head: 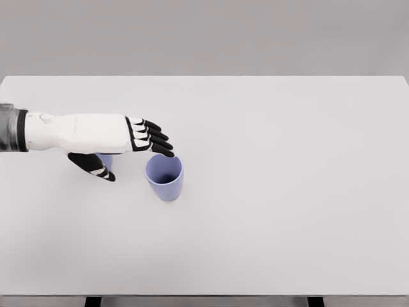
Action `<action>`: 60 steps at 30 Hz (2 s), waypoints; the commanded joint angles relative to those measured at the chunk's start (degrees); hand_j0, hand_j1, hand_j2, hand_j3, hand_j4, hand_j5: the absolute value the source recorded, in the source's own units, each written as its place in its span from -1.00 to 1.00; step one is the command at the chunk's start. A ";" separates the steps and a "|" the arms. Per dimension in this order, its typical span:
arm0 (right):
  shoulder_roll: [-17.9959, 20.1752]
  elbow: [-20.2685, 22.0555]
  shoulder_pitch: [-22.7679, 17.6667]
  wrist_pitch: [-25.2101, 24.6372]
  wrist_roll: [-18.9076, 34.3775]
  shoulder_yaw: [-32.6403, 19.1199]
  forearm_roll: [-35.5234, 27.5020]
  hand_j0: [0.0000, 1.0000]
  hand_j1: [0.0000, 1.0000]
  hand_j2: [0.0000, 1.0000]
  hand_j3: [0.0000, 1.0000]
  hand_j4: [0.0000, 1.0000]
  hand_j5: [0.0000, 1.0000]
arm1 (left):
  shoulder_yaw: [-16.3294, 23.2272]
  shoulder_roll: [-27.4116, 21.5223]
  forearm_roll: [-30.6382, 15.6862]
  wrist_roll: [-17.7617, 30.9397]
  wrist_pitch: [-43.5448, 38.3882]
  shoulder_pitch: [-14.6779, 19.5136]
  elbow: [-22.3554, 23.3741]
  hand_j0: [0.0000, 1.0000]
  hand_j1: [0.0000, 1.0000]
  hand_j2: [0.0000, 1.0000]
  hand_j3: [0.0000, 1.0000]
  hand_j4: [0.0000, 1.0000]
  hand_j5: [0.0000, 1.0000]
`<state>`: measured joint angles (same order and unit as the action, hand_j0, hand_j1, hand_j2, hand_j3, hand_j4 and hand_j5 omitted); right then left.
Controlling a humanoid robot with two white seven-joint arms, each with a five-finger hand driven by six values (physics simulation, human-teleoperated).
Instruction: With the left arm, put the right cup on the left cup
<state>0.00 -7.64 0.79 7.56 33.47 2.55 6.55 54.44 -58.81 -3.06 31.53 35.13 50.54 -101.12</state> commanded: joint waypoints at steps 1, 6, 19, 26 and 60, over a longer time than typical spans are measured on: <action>0.00 -0.19 -0.09 -0.09 -0.07 0.27 0.04 1.00 1.00 1.00 1.00 1.00 1.00 | 1.72 0.36 -0.80 0.02 -0.13 0.18 0.04 1.00 1.00 1.00 1.00 1.00 1.00; 0.00 -0.19 -0.88 -0.01 0.02 -0.09 0.04 1.00 1.00 1.00 1.00 1.00 1.00 | 1.81 3.79 -0.19 0.02 -0.13 2.46 0.04 1.00 1.00 1.00 1.00 1.00 1.00; 0.00 -0.10 -0.88 -0.01 0.02 -0.09 0.13 1.00 1.00 1.00 1.00 1.00 1.00 | 6.73 10.21 4.47 -0.68 -0.13 2.55 9.98 1.00 1.00 1.00 1.00 1.00 1.00; 0.00 -0.10 -0.88 -0.01 0.02 -0.09 0.04 1.00 1.00 1.00 1.00 1.00 1.00 | 6.82 11.79 4.73 -0.68 -0.13 1.58 11.21 1.00 1.00 1.00 1.00 1.00 1.00; 0.00 -0.10 -0.88 -0.01 0.02 -0.09 0.04 1.00 1.00 1.00 1.00 1.00 1.00 | 6.56 14.51 8.34 -0.86 -0.13 -0.35 16.13 1.00 1.00 1.00 1.00 1.00 1.00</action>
<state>0.00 -7.72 -0.09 7.53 33.46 2.46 6.54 61.06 -44.38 5.51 30.70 35.14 50.10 -85.16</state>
